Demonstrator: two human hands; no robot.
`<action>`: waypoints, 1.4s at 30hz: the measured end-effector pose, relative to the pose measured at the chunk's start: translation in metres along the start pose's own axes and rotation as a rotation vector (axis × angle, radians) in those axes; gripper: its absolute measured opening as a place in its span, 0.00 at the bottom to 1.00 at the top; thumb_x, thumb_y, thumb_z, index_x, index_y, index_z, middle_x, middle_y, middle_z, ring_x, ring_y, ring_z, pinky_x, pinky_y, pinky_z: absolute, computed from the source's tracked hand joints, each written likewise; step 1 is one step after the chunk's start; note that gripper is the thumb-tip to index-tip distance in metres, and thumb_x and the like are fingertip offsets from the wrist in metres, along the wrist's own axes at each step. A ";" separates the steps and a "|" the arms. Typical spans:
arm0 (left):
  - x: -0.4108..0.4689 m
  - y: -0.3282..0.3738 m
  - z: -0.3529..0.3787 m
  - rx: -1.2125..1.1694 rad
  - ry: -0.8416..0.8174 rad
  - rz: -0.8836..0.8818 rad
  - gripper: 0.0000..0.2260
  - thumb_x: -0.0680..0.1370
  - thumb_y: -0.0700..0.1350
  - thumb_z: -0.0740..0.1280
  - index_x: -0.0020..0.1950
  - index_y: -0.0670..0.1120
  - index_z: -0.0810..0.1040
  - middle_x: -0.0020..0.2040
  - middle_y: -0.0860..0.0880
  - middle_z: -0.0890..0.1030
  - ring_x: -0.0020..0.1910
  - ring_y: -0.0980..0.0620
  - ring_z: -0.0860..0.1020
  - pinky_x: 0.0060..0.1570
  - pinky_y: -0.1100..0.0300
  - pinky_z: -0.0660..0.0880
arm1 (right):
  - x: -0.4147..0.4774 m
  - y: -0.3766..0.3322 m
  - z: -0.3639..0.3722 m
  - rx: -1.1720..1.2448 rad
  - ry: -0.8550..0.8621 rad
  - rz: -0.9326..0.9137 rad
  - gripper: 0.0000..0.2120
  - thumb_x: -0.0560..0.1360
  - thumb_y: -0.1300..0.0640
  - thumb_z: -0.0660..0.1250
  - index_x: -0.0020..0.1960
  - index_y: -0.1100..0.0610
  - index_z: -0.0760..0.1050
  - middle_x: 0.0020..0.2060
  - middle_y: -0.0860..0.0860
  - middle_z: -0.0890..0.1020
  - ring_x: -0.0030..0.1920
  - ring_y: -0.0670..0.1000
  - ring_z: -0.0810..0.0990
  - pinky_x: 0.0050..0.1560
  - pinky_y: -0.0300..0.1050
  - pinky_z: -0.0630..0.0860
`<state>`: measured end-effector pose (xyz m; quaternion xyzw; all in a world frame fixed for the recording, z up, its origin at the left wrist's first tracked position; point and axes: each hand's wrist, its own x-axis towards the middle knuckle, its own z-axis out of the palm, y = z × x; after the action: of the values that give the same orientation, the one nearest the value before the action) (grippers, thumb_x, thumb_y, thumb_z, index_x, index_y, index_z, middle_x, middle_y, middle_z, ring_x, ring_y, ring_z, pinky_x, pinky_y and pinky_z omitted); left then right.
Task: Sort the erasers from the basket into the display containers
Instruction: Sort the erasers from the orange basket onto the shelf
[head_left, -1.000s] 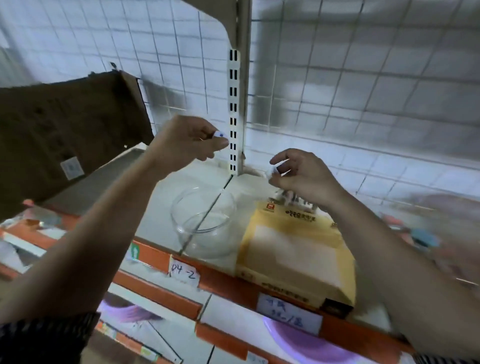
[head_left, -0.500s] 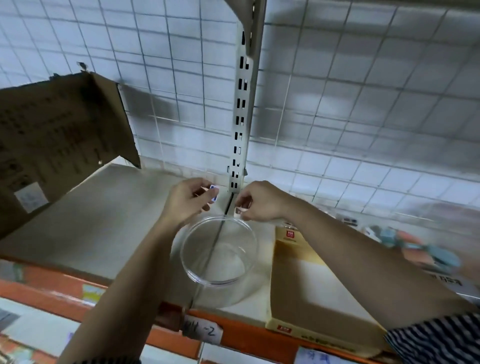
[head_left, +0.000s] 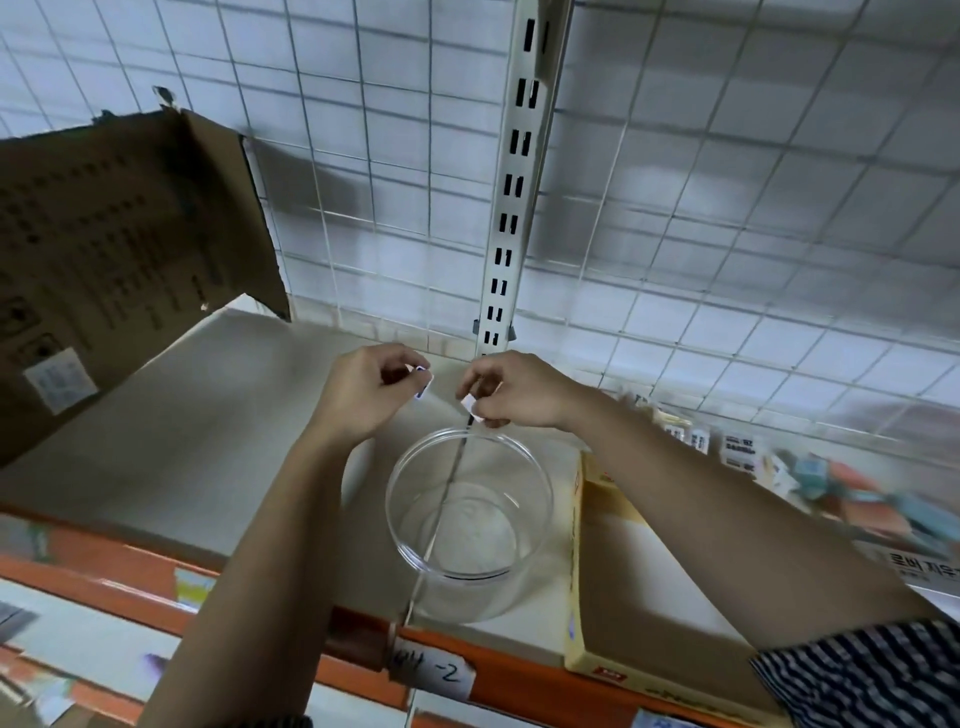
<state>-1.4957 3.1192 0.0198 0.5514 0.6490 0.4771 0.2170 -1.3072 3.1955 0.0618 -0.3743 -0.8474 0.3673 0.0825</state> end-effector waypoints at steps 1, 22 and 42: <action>0.000 0.000 -0.001 -0.034 0.017 -0.012 0.02 0.72 0.47 0.71 0.41 0.50 0.82 0.32 0.50 0.82 0.30 0.54 0.73 0.35 0.61 0.67 | 0.001 -0.002 0.001 0.029 0.015 0.000 0.10 0.72 0.66 0.66 0.51 0.56 0.77 0.40 0.54 0.79 0.31 0.46 0.81 0.34 0.40 0.79; -0.034 0.009 -0.021 0.238 -0.025 -0.039 0.08 0.59 0.48 0.75 0.33 0.52 0.77 0.32 0.53 0.77 0.30 0.58 0.73 0.33 0.61 0.69 | 0.004 -0.002 0.003 0.067 0.059 -0.228 0.07 0.71 0.64 0.74 0.46 0.56 0.81 0.41 0.43 0.82 0.40 0.37 0.80 0.46 0.30 0.73; -0.005 0.240 0.107 0.052 -0.171 0.458 0.03 0.76 0.45 0.71 0.45 0.47 0.82 0.39 0.59 0.80 0.37 0.63 0.79 0.38 0.74 0.70 | -0.210 0.064 -0.171 0.192 0.728 -0.056 0.07 0.76 0.65 0.66 0.51 0.56 0.80 0.43 0.56 0.84 0.43 0.49 0.82 0.44 0.46 0.77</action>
<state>-1.2857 3.1406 0.1761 0.7278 0.4986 0.4486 0.1428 -1.0513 3.1744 0.1687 -0.4475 -0.7344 0.2855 0.4230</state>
